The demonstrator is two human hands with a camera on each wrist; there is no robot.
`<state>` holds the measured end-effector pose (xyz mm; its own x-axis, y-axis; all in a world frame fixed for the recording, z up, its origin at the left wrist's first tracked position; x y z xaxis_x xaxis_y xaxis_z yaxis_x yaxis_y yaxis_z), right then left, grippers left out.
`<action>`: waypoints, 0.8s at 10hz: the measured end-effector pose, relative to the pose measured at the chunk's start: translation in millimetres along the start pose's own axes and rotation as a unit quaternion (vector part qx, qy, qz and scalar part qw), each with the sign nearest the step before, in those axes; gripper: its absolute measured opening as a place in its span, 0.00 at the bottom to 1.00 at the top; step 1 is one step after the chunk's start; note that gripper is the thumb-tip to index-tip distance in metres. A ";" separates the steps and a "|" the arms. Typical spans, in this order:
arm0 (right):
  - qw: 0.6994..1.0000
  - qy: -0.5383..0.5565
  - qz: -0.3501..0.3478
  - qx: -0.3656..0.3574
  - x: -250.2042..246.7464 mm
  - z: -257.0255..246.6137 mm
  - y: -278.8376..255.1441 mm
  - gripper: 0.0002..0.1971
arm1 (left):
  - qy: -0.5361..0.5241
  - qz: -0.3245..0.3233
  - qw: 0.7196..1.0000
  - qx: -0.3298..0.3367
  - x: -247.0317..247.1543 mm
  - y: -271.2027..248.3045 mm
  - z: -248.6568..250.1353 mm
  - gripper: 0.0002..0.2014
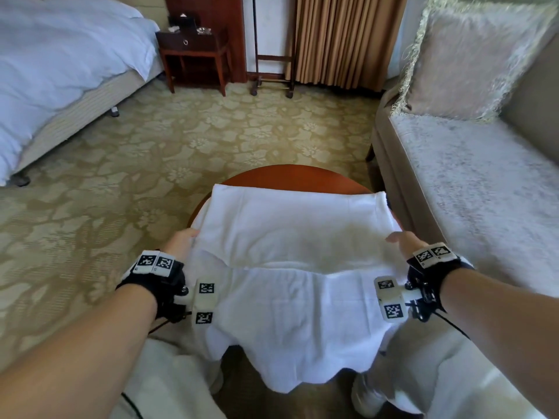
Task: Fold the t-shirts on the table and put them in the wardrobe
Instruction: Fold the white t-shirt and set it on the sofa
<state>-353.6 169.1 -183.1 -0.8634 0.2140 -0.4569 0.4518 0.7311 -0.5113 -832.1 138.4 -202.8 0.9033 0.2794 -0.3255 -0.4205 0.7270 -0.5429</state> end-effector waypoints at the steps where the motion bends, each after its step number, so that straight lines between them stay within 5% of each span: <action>1: 0.997 0.070 -0.029 -0.013 6.2 28.2 1.7 0.24 | -0.050 0.004 0.999 -0.014 -8.5 3.9 -44.7 0.11; 2: 0.989 0.147 -0.007 -0.030 -3.3 50.8 -26.3 0.18 | -0.107 0.003 0.991 -0.076 -7.0 -19.4 -80.9 0.24; 4: 0.974 0.214 -0.034 0.066 -1.5 95.3 -49.0 0.12 | -0.104 -0.010 0.988 -0.117 -0.9 -58.0 -108.1 0.23; 6: 0.996 -0.055 -0.060 0.043 -20.6 102.1 -66.2 0.18 | 0.002 -0.023 0.995 -0.096 -6.4 -81.6 -98.2 0.19; 8: 0.983 -0.133 -0.122 0.012 -32.1 92.1 -97.6 0.13 | 0.177 -0.038 0.981 -0.065 -12.4 -100.2 -78.3 0.23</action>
<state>-349.3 31.2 -185.6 -0.8589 -0.1456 -0.4910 0.2464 0.7230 -0.6454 -807.8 12.9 -205.0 0.8563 -0.0238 -0.5160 -0.3811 0.6452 -0.6622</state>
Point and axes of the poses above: each hand's wrist, its own y-axis towards the middle knuckle, its own x-axis out of the palm, z = x × y, the point moved 9 cm from there along y, towards the middle knuckle, and after that the axes turned 4 degrees about y, right-handed, at the moved point
